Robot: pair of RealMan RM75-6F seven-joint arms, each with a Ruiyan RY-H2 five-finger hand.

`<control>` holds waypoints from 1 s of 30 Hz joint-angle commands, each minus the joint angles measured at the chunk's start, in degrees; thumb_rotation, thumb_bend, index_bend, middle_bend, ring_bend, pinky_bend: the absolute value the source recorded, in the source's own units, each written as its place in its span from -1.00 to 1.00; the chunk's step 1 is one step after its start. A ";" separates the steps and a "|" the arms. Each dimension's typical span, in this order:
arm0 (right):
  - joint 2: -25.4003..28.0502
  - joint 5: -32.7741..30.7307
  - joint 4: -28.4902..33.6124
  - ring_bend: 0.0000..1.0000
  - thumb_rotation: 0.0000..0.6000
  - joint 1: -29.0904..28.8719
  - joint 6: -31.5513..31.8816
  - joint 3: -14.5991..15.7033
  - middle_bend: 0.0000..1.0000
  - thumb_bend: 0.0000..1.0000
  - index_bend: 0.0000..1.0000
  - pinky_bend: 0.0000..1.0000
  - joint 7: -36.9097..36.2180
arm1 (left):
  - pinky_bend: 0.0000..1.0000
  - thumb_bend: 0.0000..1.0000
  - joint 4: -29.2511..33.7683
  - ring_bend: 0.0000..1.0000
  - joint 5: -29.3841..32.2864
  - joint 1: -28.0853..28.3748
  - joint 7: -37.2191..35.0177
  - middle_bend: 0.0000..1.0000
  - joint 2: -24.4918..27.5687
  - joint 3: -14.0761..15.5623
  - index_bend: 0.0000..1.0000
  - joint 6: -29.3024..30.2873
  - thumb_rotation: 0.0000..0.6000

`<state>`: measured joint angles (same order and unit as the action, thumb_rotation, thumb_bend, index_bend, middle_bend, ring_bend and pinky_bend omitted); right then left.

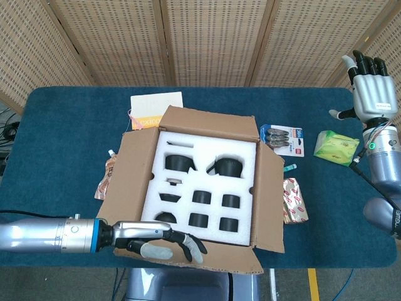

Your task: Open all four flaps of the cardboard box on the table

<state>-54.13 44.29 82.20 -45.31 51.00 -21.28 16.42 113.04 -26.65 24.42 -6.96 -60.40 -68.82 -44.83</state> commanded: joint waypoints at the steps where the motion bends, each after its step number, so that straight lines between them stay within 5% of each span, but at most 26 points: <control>1: -0.16 -0.01 -0.12 -1.00 1.00 0.00 -0.04 0.19 -0.99 -1.00 -1.00 -0.99 -0.12 | -0.77 -1.00 0.93 -0.56 1.00 -1.69 2.39 -0.70 1.73 0.65 -0.53 -2.90 -0.82; 9: -0.66 0.56 -0.17 -1.00 1.00 0.37 0.04 0.69 -0.99 -1.00 -1.00 -0.99 -1.23 | -0.77 -1.00 3.09 -0.58 0.57 -4.87 6.76 -0.70 5.63 2.82 -0.53 -6.56 -0.83; 17: -1.09 2.27 0.93 -1.00 1.00 1.72 0.67 0.94 -0.99 -1.00 -1.00 -0.99 -4.35 | -0.77 -1.00 6.62 -0.60 -3.60 -12.40 18.24 -0.70 7.95 2.34 -0.53 -1.06 -0.83; 23: -1.69 6.25 2.18 -1.00 1.00 4.51 2.44 1.86 -0.99 -1.00 -1.00 -0.99 -8.97 | -0.77 -1.00 11.18 -0.60 -7.57 -27.04 34.21 -0.70 5.39 -2.29 -0.53 11.45 -0.82; 30: -2.41 13.14 3.74 -1.00 1.00 8.89 5.98 3.86 -0.99 -1.00 -1.00 -0.99 -14.98 | -0.77 -1.00 13.11 -0.60 -10.73 -45.05 49.62 -0.70 -4.54 -8.07 -0.53 21.74 -0.76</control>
<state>-56.26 55.77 85.25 -37.76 55.80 -18.24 2.59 124.50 -34.55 -12.27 34.58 -58.88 -72.97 -29.23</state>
